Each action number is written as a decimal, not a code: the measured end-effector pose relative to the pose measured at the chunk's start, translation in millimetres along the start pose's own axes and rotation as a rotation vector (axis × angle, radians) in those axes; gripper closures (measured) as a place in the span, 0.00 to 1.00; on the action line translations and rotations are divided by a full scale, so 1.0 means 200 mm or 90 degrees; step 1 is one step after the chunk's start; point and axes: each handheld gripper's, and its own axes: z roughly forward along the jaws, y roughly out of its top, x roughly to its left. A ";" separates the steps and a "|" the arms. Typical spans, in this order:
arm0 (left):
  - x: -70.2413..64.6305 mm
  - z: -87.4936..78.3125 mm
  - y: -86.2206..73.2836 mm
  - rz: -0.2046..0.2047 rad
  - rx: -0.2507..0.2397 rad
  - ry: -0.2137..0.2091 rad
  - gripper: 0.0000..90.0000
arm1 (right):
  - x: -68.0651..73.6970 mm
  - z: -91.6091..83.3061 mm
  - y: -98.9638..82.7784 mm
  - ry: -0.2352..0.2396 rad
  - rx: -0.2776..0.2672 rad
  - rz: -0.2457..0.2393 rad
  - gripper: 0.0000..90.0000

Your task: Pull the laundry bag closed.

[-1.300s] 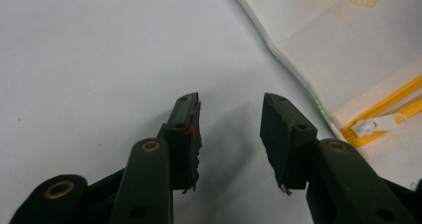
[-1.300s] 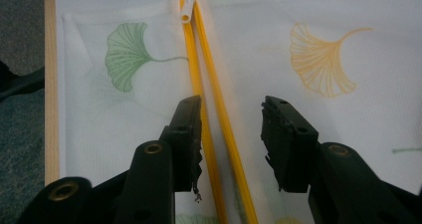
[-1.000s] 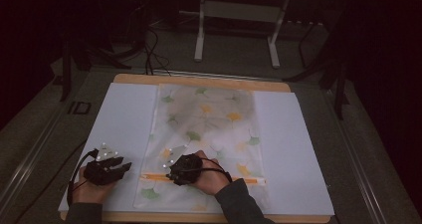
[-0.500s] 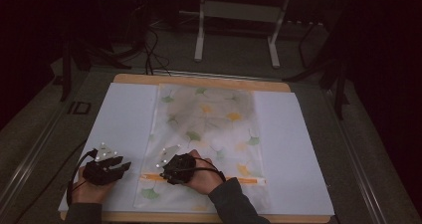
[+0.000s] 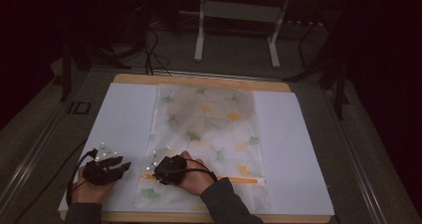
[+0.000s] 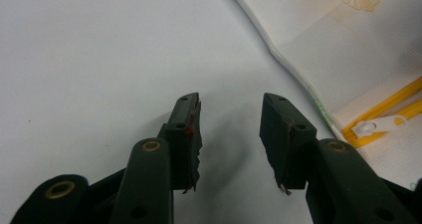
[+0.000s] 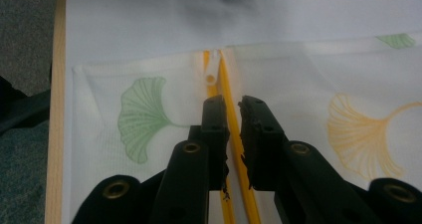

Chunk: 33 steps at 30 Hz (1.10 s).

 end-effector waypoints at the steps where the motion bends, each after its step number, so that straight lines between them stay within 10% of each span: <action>1: 0.00 0.00 0.00 0.000 0.000 0.000 0.67 | 0.00 0.01 0.01 0.002 0.001 -0.001 0.90; 13: 0.00 0.00 0.00 0.001 0.001 0.000 0.67 | 0.02 0.09 0.06 0.012 -0.010 0.002 0.82; 33: 0.00 0.00 0.00 0.001 0.001 0.000 0.66 | -0.01 0.19 0.12 0.042 0.075 -0.020 0.90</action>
